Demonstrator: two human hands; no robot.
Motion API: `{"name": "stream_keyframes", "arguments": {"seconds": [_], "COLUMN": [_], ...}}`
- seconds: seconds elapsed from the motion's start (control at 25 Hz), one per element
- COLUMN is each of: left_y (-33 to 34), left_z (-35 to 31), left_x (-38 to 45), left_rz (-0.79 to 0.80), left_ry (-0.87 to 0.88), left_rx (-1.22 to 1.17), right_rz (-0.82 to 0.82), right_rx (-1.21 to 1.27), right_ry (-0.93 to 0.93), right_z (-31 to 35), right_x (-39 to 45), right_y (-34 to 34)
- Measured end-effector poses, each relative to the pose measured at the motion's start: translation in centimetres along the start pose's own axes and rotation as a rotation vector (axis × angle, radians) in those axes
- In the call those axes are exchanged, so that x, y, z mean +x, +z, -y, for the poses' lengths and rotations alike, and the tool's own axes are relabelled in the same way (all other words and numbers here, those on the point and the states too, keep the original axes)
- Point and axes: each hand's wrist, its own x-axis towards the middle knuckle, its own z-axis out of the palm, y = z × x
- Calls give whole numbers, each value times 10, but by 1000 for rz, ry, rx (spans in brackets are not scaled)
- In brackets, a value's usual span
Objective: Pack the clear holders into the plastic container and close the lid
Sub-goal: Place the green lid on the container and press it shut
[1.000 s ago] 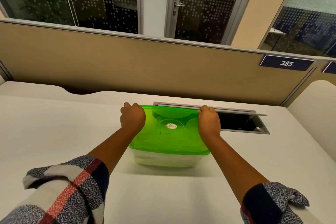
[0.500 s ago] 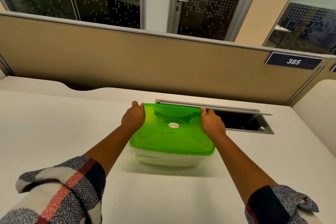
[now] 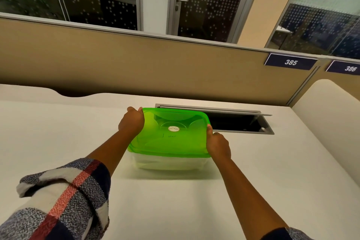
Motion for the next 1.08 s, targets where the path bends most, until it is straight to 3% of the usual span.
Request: {"name": "stream_keyframes", "arguments": {"seconds": [0.16, 0.36, 0.68, 1.08], "left_y": [-2, -14, -14, -8], "left_z": [1, 3, 29, 37], "left_x": [1, -11, -53, -56], "left_rz": [-14, -56, -85, -108], "left_ry": [43, 229, -27, 16], "left_rx": [40, 270, 188, 96], "right_rz": [16, 19, 18, 49], "right_rx": [12, 18, 17, 43], "right_ry": [-9, 46, 66, -10], "right_z": [0, 4, 5, 1], "right_x": [0, -3, -5, 3], "right_y": [0, -1, -1, 2]}}
